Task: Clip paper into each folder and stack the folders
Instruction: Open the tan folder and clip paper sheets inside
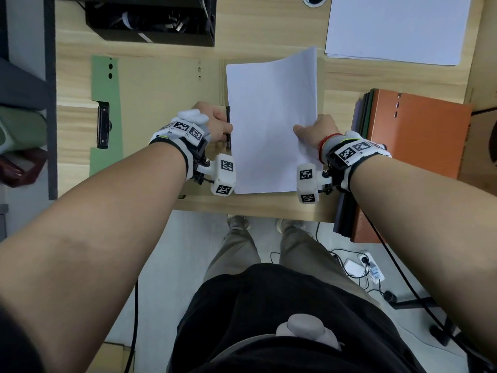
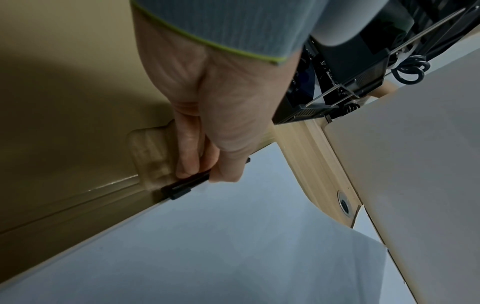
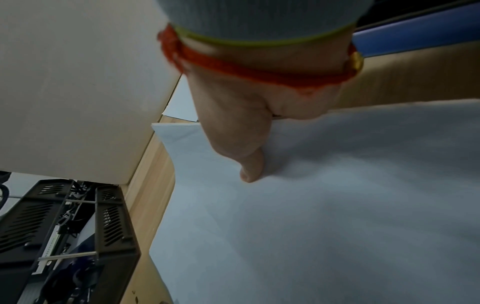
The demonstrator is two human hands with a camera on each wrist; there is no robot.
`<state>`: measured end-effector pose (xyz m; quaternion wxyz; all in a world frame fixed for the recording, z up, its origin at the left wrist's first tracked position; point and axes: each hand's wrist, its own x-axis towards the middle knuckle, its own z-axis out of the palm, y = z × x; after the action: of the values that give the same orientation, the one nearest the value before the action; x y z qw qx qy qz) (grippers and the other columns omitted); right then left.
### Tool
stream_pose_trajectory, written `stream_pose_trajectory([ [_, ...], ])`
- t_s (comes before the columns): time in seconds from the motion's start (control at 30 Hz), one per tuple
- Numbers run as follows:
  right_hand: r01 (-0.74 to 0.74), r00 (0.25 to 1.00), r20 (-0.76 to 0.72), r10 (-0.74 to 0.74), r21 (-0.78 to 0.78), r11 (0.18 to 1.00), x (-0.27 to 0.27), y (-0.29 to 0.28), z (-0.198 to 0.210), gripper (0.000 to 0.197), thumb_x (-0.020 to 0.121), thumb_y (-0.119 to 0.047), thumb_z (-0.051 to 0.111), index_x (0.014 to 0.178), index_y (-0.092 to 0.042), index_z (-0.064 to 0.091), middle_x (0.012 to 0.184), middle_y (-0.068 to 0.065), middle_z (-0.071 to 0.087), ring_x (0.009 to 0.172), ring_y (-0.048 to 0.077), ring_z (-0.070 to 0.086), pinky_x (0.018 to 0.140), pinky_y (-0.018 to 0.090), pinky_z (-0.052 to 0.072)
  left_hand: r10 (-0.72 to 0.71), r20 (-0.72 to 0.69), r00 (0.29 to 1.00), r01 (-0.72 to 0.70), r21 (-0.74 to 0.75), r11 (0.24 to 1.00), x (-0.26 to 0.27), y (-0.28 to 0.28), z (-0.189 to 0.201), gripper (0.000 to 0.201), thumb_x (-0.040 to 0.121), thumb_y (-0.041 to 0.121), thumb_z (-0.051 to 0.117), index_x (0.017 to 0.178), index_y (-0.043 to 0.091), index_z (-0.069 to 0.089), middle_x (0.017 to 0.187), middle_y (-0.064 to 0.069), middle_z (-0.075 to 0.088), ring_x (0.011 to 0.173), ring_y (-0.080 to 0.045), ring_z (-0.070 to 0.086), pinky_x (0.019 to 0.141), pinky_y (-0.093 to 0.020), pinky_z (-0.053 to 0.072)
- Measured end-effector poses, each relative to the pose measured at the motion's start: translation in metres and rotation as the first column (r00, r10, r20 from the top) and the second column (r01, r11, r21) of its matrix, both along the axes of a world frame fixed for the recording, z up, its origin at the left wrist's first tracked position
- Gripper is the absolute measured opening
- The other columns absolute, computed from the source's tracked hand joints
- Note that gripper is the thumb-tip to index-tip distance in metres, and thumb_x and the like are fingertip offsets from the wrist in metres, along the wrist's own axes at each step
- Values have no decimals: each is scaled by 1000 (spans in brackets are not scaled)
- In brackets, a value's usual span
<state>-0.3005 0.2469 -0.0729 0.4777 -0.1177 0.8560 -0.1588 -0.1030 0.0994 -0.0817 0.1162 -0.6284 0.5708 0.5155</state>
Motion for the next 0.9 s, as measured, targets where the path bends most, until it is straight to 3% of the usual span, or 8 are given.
stream_pose_trajectory([
  [0.13, 46, 998, 36, -45, -6, 999, 0, 2, -3, 30, 91, -31, 62, 108, -8, 53, 89, 3, 59, 87, 26, 57, 76, 32, 46, 3, 49, 999, -4, 14, 1000, -2, 0, 3, 25, 61, 15, 82, 85, 14, 74, 87, -2, 75, 84, -24, 73, 81, -40, 59],
  [0.3, 49, 997, 54, -48, -18, 999, 1, 3, -2, 28, 93, -32, 61, 105, -10, 48, 96, 7, 56, 88, 27, 57, 74, 32, 45, -24, 70, 997, 24, -10, 1000, -2, -1, 0, 39, 46, 29, 84, 83, 19, 74, 86, 1, 75, 81, -21, 73, 81, -37, 59],
  [0.4, 57, 997, 57, -57, -11, 998, 1, 3, -2, 36, 93, -34, 61, 117, -9, 50, 101, 6, 56, 89, 27, 56, 71, 31, 44, -33, 100, 994, 37, -33, 999, -2, -2, -7, 38, 42, 32, 83, 78, 22, 73, 83, 3, 75, 78, -21, 73, 80, -38, 59],
  [0.53, 63, 996, 58, -61, -17, 998, -1, 3, -4, 44, 91, -34, 63, 123, -6, 52, 107, 9, 61, 89, 28, 59, 68, 31, 46, -78, 122, 990, 85, -57, 995, -7, 2, 7, 35, 50, 33, 83, 82, 20, 74, 86, 3, 74, 80, -21, 73, 82, -37, 59],
  [0.63, 84, 994, 67, -83, -9, 996, 0, 3, -4, 48, 90, -35, 63, 126, -6, 50, 110, 8, 61, 92, 28, 59, 65, 29, 45, -159, 172, 972, 171, -63, 983, -12, 5, 19, 34, 68, 33, 80, 97, 17, 72, 97, 1, 73, 89, -20, 71, 89, -38, 56],
  [0.77, 120, 989, 86, -119, -10, 993, -1, 1, -4, 52, 89, -37, 64, 130, -8, 50, 118, 11, 61, 105, 31, 61, 72, 30, 46, -174, 217, 961, 198, -97, 975, -12, 3, 17, 34, 69, 33, 79, 97, 16, 71, 98, -1, 74, 91, -20, 71, 88, -37, 56],
  [0.9, 98, 992, 80, -98, 0, 995, -2, 0, -5, 59, 91, -38, 62, 137, -5, 44, 117, 9, 60, 101, 29, 58, 80, 33, 43, -217, 260, 941, 252, -109, 962, -16, 3, 15, 40, 74, 36, 76, 105, 14, 69, 105, -3, 72, 99, -22, 69, 93, -37, 53],
])
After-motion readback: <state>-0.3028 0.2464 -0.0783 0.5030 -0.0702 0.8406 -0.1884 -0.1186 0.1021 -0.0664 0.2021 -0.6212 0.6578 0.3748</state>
